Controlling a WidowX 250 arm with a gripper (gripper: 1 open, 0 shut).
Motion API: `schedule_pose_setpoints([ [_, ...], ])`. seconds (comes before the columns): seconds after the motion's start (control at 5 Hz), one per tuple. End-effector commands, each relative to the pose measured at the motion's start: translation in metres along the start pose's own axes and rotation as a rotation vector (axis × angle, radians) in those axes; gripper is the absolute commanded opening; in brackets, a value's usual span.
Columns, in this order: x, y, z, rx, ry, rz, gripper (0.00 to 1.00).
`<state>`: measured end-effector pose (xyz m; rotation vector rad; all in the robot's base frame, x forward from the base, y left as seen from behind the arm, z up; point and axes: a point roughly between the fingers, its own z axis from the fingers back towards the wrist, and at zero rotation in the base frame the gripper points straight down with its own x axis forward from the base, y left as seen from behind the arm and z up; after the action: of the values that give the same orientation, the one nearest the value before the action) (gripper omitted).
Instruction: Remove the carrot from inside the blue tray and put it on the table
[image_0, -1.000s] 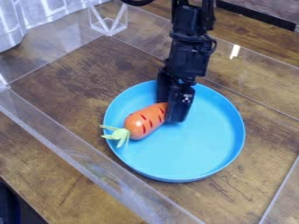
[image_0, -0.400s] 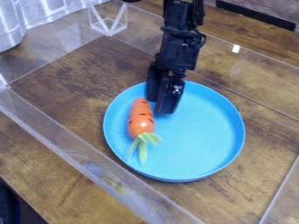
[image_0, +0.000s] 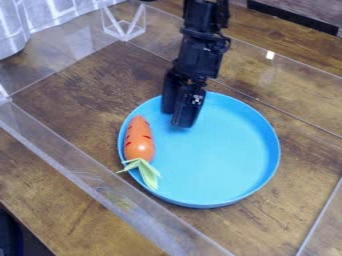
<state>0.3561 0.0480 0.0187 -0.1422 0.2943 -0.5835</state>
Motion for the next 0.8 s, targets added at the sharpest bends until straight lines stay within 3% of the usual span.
schedule_pose_setpoints([
  [0.0,-0.0282,0.0219,-0.0316,-0.068,0.068,0.078,1.00],
  [0.6,-0.0373,0.0269,-0.0321,-0.077,0.107,0.115,1.00],
])
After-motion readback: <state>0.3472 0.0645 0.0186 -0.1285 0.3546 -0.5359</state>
